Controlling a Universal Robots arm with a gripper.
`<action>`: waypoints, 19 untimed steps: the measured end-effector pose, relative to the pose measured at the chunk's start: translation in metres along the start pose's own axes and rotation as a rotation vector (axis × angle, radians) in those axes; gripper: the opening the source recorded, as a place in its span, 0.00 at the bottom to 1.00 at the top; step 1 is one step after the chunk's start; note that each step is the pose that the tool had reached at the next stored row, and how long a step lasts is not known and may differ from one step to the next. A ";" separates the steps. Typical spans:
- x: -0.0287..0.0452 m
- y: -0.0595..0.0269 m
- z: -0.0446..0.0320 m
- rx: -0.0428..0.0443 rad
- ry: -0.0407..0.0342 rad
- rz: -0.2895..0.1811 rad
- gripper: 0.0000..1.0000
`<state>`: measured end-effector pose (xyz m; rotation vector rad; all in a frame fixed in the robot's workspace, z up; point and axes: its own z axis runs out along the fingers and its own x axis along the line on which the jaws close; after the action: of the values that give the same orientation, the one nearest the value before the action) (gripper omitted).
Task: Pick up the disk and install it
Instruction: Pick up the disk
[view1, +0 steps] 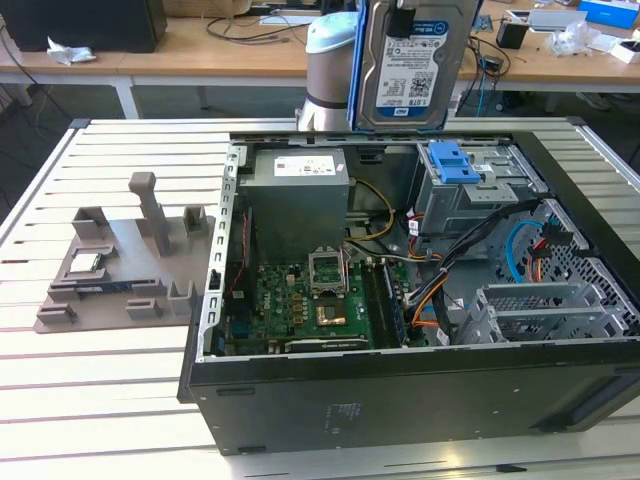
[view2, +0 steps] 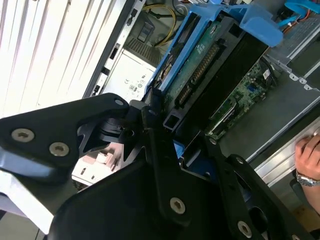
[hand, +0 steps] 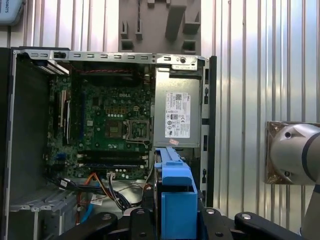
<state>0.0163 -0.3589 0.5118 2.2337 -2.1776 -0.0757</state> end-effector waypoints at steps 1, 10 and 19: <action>0.0018 0.0000 0.0000 0.0000 0.0000 0.000 0.37; 0.0154 0.0004 0.0002 0.0000 -0.0001 0.000 0.37; 0.0333 0.0008 0.0004 0.0000 0.0000 0.000 0.37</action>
<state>0.0163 -0.3921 0.5109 2.2337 -2.1775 -0.0757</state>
